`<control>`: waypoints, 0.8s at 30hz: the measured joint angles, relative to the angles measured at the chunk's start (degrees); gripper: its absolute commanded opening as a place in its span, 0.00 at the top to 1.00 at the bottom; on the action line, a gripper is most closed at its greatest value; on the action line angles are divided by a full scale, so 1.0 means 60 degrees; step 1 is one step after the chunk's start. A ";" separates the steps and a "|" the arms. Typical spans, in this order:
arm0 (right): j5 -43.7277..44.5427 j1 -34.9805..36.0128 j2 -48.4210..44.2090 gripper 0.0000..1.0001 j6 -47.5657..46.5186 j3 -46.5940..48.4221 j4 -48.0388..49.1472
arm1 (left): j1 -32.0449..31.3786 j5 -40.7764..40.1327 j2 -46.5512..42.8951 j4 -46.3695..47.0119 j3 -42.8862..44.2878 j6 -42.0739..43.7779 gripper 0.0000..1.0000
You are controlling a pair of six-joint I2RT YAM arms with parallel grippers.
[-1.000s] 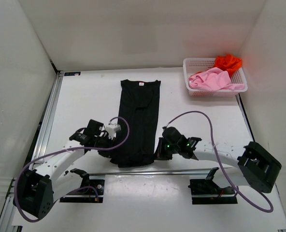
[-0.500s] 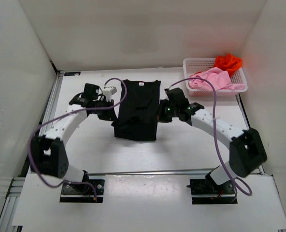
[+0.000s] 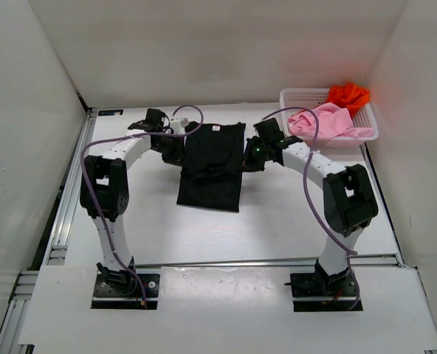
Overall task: Fold and stack the t-shirts
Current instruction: Fold the folded rectangular tshirt in 1/3 of the way
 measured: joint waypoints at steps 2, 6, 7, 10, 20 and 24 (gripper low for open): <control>-0.0033 -0.0120 0.0310 1.00 -0.0007 0.0200 -0.0036 | 0.0051 0.0029 0.0299 0.0022 0.0266 -0.0004 0.90; -0.0124 -0.0284 0.0973 1.00 -0.0040 0.0725 -0.0106 | 0.0178 0.0076 0.0688 0.0015 0.0488 -0.0004 0.90; -0.0135 -0.0321 0.1140 1.00 -0.0058 0.0900 -0.0189 | 0.0197 0.0076 0.0761 0.0007 0.0528 -0.0004 0.90; -0.0160 -0.0419 0.1676 0.98 -0.0131 0.1435 -0.0284 | 0.0266 0.0080 0.1024 -0.0033 0.0696 -0.0004 0.88; -0.0080 -0.0958 0.2470 0.50 -0.0233 0.2488 -0.0769 | 0.0357 0.0095 0.1887 -0.0055 0.2069 0.0004 0.48; 0.0219 -0.1140 0.2251 0.43 -0.0423 0.2677 -0.1038 | 0.0517 0.0091 0.1818 -0.0007 0.2317 0.0015 0.36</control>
